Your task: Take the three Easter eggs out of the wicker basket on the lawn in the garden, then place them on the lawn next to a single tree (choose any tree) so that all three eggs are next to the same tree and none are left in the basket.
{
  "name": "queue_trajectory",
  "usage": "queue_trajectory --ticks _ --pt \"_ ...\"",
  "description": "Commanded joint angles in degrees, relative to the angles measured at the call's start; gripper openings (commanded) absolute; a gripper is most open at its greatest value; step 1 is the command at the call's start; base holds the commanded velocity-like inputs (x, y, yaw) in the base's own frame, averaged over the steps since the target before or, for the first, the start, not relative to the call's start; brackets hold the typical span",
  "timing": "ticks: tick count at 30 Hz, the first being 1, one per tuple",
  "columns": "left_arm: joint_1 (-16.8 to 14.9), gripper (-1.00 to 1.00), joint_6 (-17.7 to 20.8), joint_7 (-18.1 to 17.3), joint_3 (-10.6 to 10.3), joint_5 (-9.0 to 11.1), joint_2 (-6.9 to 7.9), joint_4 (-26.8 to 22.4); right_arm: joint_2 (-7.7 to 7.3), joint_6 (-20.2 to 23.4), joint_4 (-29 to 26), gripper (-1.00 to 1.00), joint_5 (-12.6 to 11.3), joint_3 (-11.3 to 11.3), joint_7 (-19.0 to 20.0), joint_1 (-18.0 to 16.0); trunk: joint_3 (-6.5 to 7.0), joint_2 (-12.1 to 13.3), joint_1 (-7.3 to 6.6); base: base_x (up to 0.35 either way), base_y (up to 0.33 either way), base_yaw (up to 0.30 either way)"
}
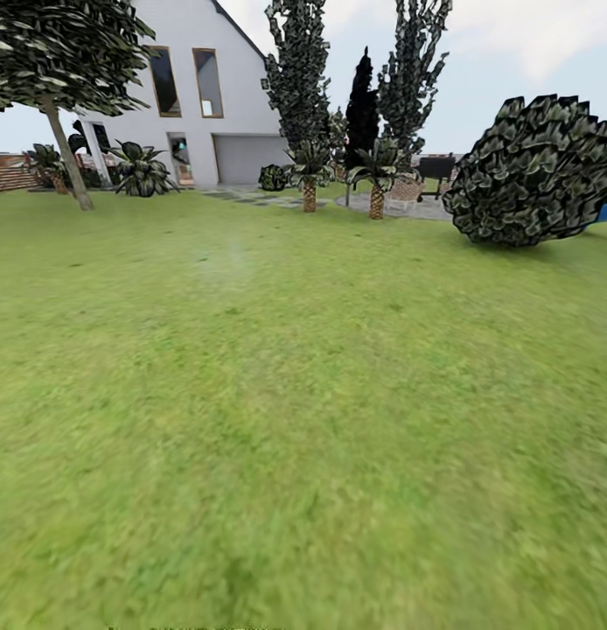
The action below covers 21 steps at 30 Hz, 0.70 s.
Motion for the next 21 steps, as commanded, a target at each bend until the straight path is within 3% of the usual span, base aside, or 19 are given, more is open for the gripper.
queue_trajectory --ticks 1,13,21 --pt "0.0 1.00 -0.1 0.0 0.0 0.0 -0.01 0.0 -0.02 -0.1 -0.1 1.00 0.1 0.4 0.0 0.0 -0.06 0.0 0.00 0.000 0.000 0.280" --pt "0.0 1.00 -0.1 0.0 0.0 0.0 -0.03 0.0 -0.04 -0.1 -0.2 1.00 0.2 0.5 0.0 0.0 -0.16 0.0 0.00 0.000 0.000 0.281" --pt "0.0 1.00 -0.1 0.0 0.0 0.0 -0.05 0.0 -0.97 -0.1 0.1 1.00 0.2 0.5 0.0 0.0 -0.26 0.0 0.00 0.000 0.000 0.280"
